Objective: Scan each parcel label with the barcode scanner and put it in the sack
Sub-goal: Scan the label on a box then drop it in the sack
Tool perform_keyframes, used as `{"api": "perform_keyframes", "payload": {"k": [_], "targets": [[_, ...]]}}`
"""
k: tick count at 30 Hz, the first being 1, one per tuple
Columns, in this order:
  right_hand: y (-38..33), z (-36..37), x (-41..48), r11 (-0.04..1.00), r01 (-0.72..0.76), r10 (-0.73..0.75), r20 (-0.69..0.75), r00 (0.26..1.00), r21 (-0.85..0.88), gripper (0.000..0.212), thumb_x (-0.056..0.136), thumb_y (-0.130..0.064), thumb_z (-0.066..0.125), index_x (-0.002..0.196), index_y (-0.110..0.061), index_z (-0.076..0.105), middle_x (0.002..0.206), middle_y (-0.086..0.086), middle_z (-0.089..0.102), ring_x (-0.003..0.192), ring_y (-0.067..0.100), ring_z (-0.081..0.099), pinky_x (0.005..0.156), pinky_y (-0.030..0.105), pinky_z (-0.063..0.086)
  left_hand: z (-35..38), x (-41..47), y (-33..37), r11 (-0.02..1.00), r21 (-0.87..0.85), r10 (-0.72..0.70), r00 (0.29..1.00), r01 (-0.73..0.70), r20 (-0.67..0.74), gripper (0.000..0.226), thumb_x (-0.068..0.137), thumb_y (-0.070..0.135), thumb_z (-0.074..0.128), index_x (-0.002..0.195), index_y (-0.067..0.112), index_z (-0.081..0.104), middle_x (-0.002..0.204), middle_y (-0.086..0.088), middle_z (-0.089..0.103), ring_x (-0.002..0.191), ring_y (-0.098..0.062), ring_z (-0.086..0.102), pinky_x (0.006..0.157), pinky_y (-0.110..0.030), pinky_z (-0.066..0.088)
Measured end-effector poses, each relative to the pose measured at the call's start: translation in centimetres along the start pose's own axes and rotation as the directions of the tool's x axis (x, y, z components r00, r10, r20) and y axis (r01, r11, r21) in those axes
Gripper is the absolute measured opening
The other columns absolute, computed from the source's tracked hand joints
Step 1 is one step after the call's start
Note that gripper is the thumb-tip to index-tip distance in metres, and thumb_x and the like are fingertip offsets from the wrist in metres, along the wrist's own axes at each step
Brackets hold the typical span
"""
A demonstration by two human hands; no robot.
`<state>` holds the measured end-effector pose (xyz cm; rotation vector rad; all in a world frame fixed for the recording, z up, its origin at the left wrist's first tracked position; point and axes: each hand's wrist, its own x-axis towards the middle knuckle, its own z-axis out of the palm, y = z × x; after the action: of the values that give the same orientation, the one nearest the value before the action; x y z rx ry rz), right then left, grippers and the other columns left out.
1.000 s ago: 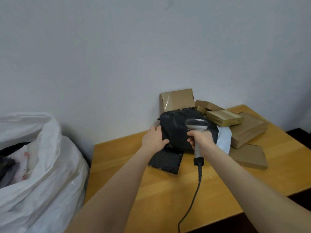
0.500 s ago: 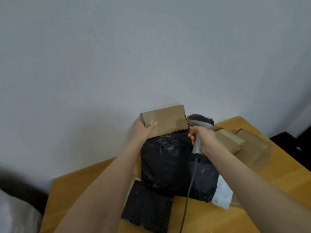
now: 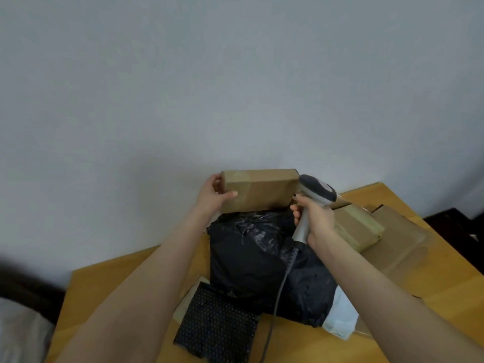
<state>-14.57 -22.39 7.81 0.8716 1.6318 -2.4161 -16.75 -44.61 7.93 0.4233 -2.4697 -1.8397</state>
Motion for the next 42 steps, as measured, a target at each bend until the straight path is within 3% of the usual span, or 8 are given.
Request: {"api": "perform_keyframes", "payload": {"k": [5,8,11,14,22,32,37,42], "targets": [[-0.9,-2.2,-0.6,0.997,0.073,-0.073,-0.021,0.997,0.007,0.023,0.081,-0.01,0.075,0.101,-0.007,0.063,0.081,0.006,0.063,0.069,0.015,0.059,0.055,0.022,0.053,-1.2,-4.5,-1.8,0.886,0.435,0.123,0.986,-0.161,0.116,0.058,0.081,0.005,0.071,0.128,0.033,0.052,0.131,-0.007,0.043,0.122,-0.026,0.048,0.105,-0.041,0.041],[-0.6,-4.0,-1.3,0.993,0.054,-0.053,0.01,0.999,-0.107,0.045,0.074,-0.016,0.081,0.114,-0.005,0.062,0.109,0.009,0.067,0.102,0.026,0.063,0.095,0.042,0.052,-0.7,-7.9,-2.8,0.945,0.325,-0.019,0.989,-0.029,0.145,0.058,0.09,-0.01,0.048,0.136,0.023,0.049,0.142,-0.008,0.039,0.127,-0.027,0.047,0.105,-0.04,0.044],[-0.1,-5.4,-2.1,0.985,0.055,-0.043,0.078,0.996,-0.164,0.051,0.074,-0.015,0.082,0.12,-0.006,0.062,0.119,0.008,0.066,0.113,0.026,0.059,0.106,0.044,0.043,0.9,-9.6,-2.2,0.977,0.062,-0.209,0.977,0.206,0.051,0.038,0.098,0.001,0.039,0.126,0.017,0.058,0.138,-0.007,0.046,0.119,-0.026,0.054,0.094,-0.038,0.051],[0.1,-5.8,-2.7,0.981,0.081,-0.056,0.141,0.988,-0.175,0.046,0.078,-0.008,0.078,0.121,-0.007,0.061,0.118,0.005,0.064,0.113,0.022,0.057,0.106,0.039,0.042,2.3,-9.7,-1.3,0.955,-0.064,-0.295,0.953,0.29,-0.072,0.008,0.095,0.021,0.057,0.103,0.019,0.057,0.12,-0.006,0.056,0.109,-0.023,0.055,0.092,-0.039,0.052],[0.6,-6.2,-2.2,0.985,0.067,-0.045,0.136,0.99,-0.161,0.044,0.079,-0.01,0.077,0.12,-0.011,0.058,0.121,0.005,0.062,0.115,0.023,0.055,0.107,0.043,0.041,2.8,-8.7,-4.0,0.852,-0.309,-0.457,0.889,0.423,-0.041,0.055,0.087,0.008,0.067,0.136,0.014,0.043,0.127,-0.009,0.056,0.107,-0.026,0.059,0.086,-0.041,0.056],[2.5,-6.7,-4.3,0.965,-0.102,0.164,0.254,0.953,-0.241,0.031,0.084,-0.009,0.072,0.113,-0.007,0.062,0.092,0.012,0.073,0.083,0.025,0.07,0.072,0.037,0.054,-1.0,-10.9,-4.7,0.857,0.155,-0.509,0.855,0.492,0.101,0.065,0.081,0.044,0.071,0.134,0.017,0.042,0.123,-0.006,0.059,0.104,-0.023,0.06,0.08,-0.038,0.053],[2.8,-7.0,-5.0,0.975,-0.092,0.145,0.26,0.955,-0.204,0.037,0.083,-0.009,0.073,0.118,-0.008,0.061,0.099,0.011,0.072,0.091,0.025,0.068,0.08,0.04,0.054,-1.5,-11.2,-5.6,0.89,-0.044,-0.454,0.891,0.454,0.012,0.077,0.076,0.042,0.076,0.139,0.015,0.042,0.122,-0.007,0.061,0.105,-0.027,0.061,0.09,-0.045,0.053],[2.7,-7.8,-6.7,0.991,-0.069,0.095,0.231,0.968,-0.116,0.035,0.082,-0.011,0.074,0.114,-0.01,0.061,0.103,0.008,0.067,0.093,0.022,0.062,0.089,0.042,0.05,-0.7,-13.8,-4.8,0.777,-0.498,-0.475,0.878,0.384,-0.064,0.05,0.087,0.021,0.068,0.131,0.011,0.046,0.118,-0.014,0.06,0.095,-0.03,0.063,0.068,-0.042,0.056]]}}
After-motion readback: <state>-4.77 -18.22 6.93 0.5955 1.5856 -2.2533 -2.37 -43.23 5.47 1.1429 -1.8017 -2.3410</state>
